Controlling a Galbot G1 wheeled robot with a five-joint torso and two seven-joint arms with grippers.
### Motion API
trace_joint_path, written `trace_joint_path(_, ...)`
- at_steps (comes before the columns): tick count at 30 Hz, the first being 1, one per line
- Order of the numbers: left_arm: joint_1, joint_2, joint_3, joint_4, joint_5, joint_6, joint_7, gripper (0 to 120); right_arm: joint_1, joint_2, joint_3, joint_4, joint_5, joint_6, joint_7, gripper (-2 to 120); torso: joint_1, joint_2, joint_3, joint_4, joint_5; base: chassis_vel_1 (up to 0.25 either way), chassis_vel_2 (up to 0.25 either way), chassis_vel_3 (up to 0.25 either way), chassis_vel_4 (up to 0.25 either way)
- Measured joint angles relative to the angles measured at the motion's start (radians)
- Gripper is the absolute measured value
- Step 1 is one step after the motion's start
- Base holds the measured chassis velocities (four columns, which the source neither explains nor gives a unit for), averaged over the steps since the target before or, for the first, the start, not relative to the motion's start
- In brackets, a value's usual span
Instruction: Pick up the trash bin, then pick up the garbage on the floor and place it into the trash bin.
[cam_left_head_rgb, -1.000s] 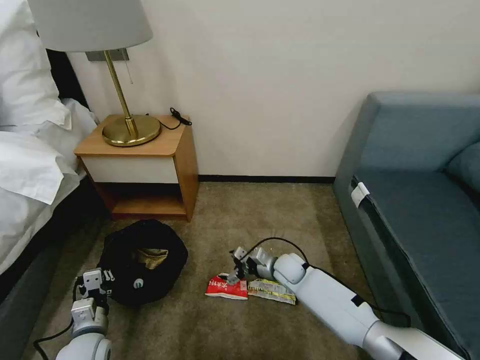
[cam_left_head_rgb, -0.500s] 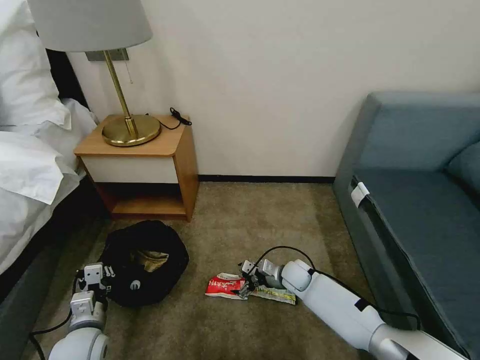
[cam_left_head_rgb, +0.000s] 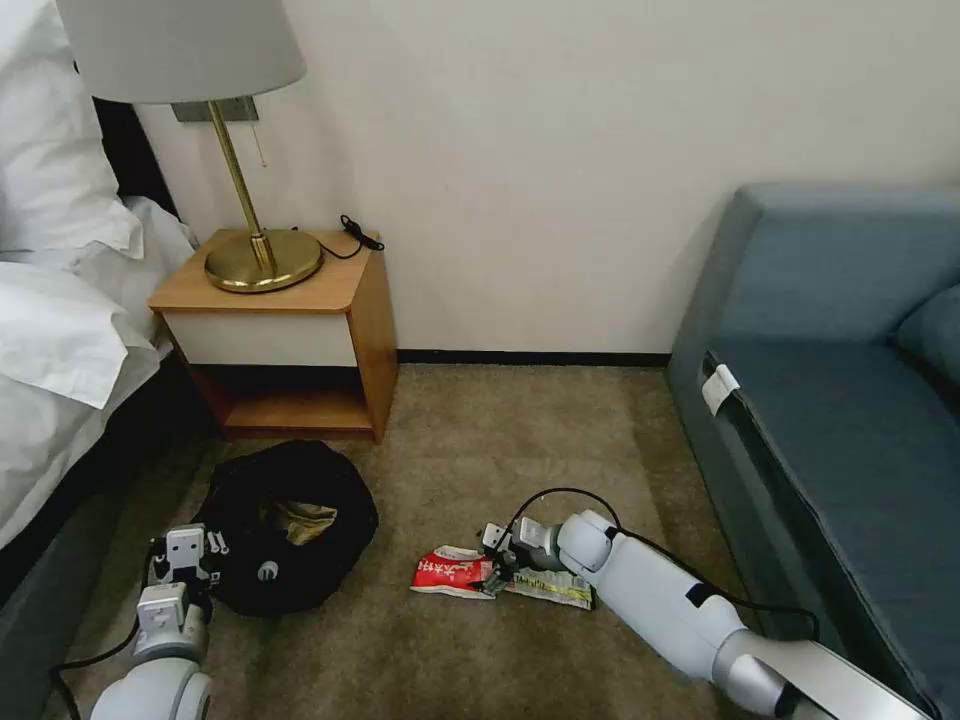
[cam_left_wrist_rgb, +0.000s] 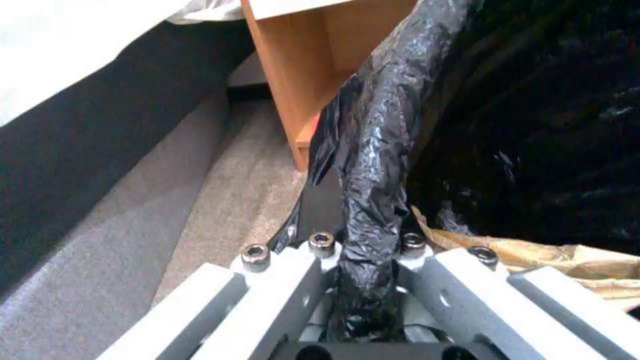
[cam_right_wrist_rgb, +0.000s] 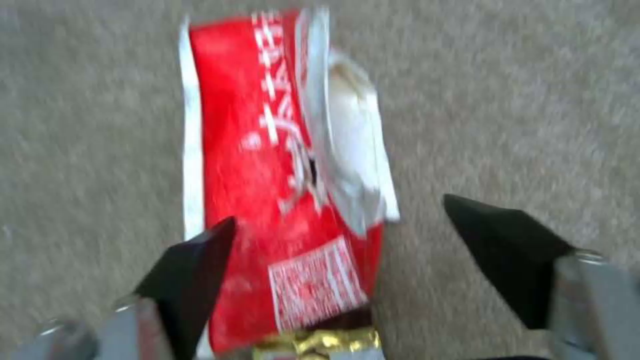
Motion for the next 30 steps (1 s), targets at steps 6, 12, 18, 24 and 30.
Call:
trace_joint_path(6,-0.003,-0.004,0.007,0.0,0.006,0.001,0.0,0,0.006,0.012,0.013,-0.036,-0.044,0.017,-0.018,59,0.0,0.0,0.0,0.0,0.0,0.0,0.0,0.0,0.0)
trace_joint_path(12,-0.006,-0.007,0.01,-0.002,0.01,0.002,0.0,0,0.006,0.019,0.026,-0.041,-0.049,0.024,-0.029,36,0.0,0.0,0.0,0.0,-0.0001,0.0,0.0,0.0,0.0)
trace_joint_path(18,-0.005,-0.008,0.01,-0.004,0.01,0.002,0.0,0,0.005,0.019,0.032,-0.041,-0.048,0.028,-0.04,17,0.0,0.0,0.0,0.0,0.0,0.0,0.0,0.0,0.0)
trace_joint_path(24,0.001,-0.011,0.007,-0.004,0.01,-0.002,0.003,0,0.0,0.018,0.048,-0.04,-0.061,0.041,-0.058,0,0.0,0.0,0.0,0.0,0.0,0.0,0.0,0.0,0.0)
trace_joint_path(30,0.01,-0.015,0.004,-0.004,0.014,-0.012,0.008,0,-0.012,0.018,0.07,-0.032,-0.061,0.051,-0.069,0,0.0,0.0,0.0,0.0,0.0,0.0,0.0,0.0,0.0)
